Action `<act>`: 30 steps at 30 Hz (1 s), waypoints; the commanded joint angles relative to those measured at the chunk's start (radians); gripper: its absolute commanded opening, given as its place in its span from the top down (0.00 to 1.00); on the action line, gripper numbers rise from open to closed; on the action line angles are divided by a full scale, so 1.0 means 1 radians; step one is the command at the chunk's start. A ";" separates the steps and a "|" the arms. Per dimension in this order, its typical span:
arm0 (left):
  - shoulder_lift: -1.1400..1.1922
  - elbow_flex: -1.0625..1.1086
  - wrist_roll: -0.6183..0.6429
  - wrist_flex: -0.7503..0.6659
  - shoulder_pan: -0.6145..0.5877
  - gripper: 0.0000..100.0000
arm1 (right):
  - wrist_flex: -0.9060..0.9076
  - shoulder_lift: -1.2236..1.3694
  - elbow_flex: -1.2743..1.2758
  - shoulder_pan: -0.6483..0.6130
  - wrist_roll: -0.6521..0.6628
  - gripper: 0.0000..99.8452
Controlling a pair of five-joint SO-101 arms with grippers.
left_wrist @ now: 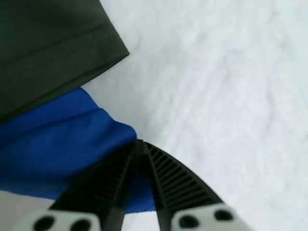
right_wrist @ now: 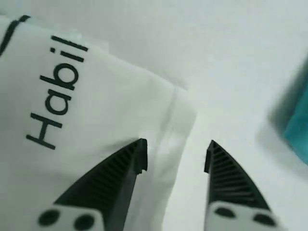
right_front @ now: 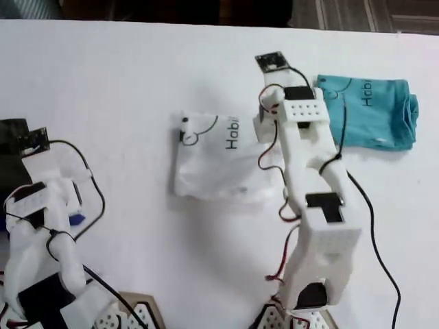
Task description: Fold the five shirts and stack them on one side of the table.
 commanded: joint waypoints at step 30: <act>-0.002 -0.016 0.012 -0.017 -0.002 0.97 | 0.236 0.090 -0.542 -0.005 0.063 0.98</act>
